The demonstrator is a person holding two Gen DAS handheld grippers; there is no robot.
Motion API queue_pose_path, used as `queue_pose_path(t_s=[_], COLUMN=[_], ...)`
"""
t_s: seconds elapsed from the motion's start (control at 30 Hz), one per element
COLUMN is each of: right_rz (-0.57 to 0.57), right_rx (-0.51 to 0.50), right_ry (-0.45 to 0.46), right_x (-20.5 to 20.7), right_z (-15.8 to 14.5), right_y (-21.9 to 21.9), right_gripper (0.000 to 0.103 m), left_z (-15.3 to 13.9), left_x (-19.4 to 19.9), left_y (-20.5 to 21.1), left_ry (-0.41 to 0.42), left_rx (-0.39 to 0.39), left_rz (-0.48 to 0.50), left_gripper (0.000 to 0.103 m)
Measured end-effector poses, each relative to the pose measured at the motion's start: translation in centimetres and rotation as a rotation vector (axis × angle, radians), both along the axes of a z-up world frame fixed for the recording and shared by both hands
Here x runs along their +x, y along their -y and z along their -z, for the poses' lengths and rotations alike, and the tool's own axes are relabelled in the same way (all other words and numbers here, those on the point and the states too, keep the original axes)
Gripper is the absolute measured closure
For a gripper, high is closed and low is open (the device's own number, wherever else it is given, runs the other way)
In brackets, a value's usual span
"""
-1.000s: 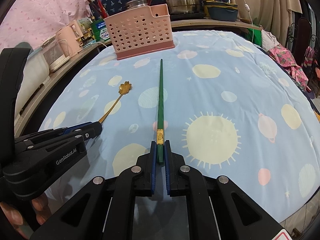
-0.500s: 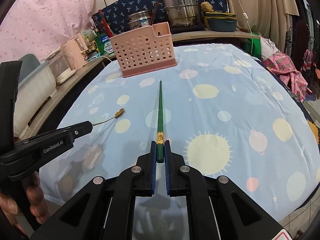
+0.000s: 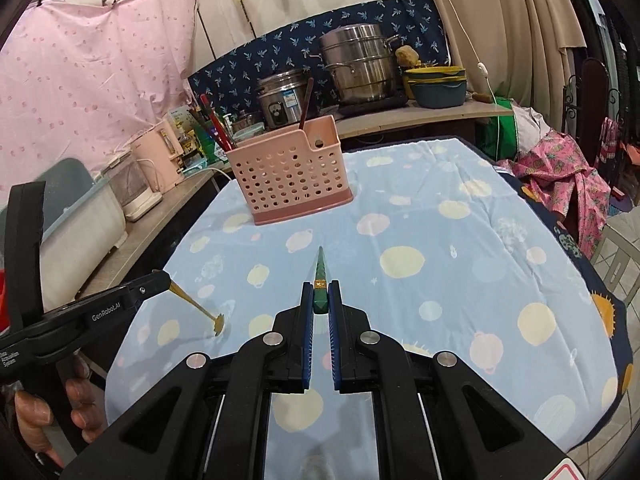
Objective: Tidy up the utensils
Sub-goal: 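Carry the gold spoon into the basket with the left tool while the right drops its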
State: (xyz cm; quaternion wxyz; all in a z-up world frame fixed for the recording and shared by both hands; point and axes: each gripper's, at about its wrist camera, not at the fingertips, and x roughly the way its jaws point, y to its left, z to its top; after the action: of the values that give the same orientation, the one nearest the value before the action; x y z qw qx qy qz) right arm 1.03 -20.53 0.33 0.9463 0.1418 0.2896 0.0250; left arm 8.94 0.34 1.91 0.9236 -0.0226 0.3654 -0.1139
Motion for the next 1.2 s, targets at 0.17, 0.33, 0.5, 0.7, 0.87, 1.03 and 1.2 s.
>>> queue_pose_path(t_s=[0.17, 0.33, 0.5, 0.7, 0.87, 1.03, 1.2], right_rz=[0.019, 0.03, 0.024, 0.01, 0.003, -0.009, 0.0], right_rx=[0.007, 0.021, 0.034, 0.029, 0.03, 0.053, 0.049], right_ry=[0.061, 0.104, 0.143, 0.184, 0.22, 0.264, 0.325], right_x=[0.1, 0.4, 1.0, 2.6, 4.3, 6.7, 10.0], right_z=[-2.4, -4.4, -6.4, -8.6, -10.4, -12.3, -15.1], right_y=[1.0, 1.9, 2.3, 2.3, 2.3, 2.3, 2.4], right_gripper=[0.096, 0.096, 0.096, 0.096, 0.096, 0.096, 0.096], left_z=[-0.9, -1.9, -3.4, -5.6, -7.7, -9.4, -12.2], left_x=[0.6, 1.2, 1.9, 3.6, 5.3, 7.8, 11.1], left_y=[-1.1, -2.0, -2.2, -2.2, -1.7, -1.1, -0.2], left_ry=[0.019, 0.021, 0.027, 0.009, 0.022, 0.026, 0.06], left_rx=[-0.005, -0.025, -0.043, -0.082, -0.102, -0.116, -0.114], left_rz=[-0.019, -0.028, -0.02, 0.01, 0.039, 0.048, 0.046], left_gripper=[0.102, 0.102, 0.102, 0.102, 0.102, 0.102, 0.102])
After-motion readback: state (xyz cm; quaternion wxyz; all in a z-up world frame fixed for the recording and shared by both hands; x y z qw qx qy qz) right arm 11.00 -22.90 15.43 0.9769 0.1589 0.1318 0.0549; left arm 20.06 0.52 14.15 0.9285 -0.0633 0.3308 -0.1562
